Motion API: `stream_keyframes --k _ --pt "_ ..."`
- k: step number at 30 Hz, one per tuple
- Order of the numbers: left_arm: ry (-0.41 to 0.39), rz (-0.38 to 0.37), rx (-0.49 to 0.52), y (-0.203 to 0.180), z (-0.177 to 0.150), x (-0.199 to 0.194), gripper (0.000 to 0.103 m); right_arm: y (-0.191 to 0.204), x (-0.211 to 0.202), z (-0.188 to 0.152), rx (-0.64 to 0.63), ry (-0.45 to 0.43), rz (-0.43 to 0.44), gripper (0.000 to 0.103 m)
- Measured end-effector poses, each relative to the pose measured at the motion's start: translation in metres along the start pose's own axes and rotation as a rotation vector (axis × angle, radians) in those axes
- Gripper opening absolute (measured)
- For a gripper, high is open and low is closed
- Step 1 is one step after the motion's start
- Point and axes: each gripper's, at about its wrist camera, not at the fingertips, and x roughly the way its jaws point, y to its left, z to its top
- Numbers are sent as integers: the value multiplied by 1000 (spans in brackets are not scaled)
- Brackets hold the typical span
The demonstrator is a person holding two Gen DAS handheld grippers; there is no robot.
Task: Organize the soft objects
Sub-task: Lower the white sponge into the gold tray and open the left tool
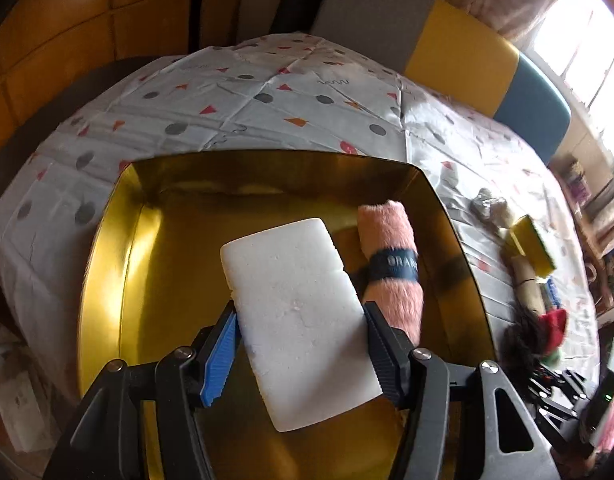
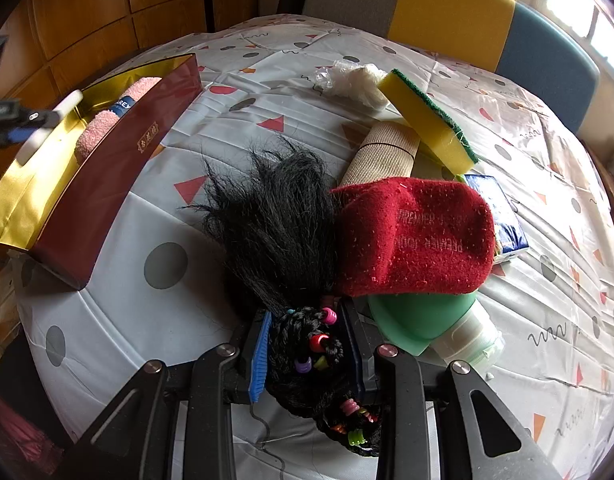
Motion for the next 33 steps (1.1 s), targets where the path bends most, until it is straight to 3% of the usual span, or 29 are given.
stream_keyframes --k 7,9,12,15,26,33 --pt "6 43 58 -13 29 34 67 0 1 0 3 -2 2 32" --pt "22 47 68 -13 34 43 72 0 1 0 3 -2 3 32" --pt "6 47 44 -9 33 41 82 0 1 0 2 -2 3 32" --pt "-6 45 19 -4 29 33 83 0 1 0 2 -3 3 32" --pt "-86 85 -40 0 -32 -31 83 1 1 0 -8 -5 -9 32" --pt "-157 93 25 -12 -71 -67 83 4 1 -2 -20 -12 -23 32"
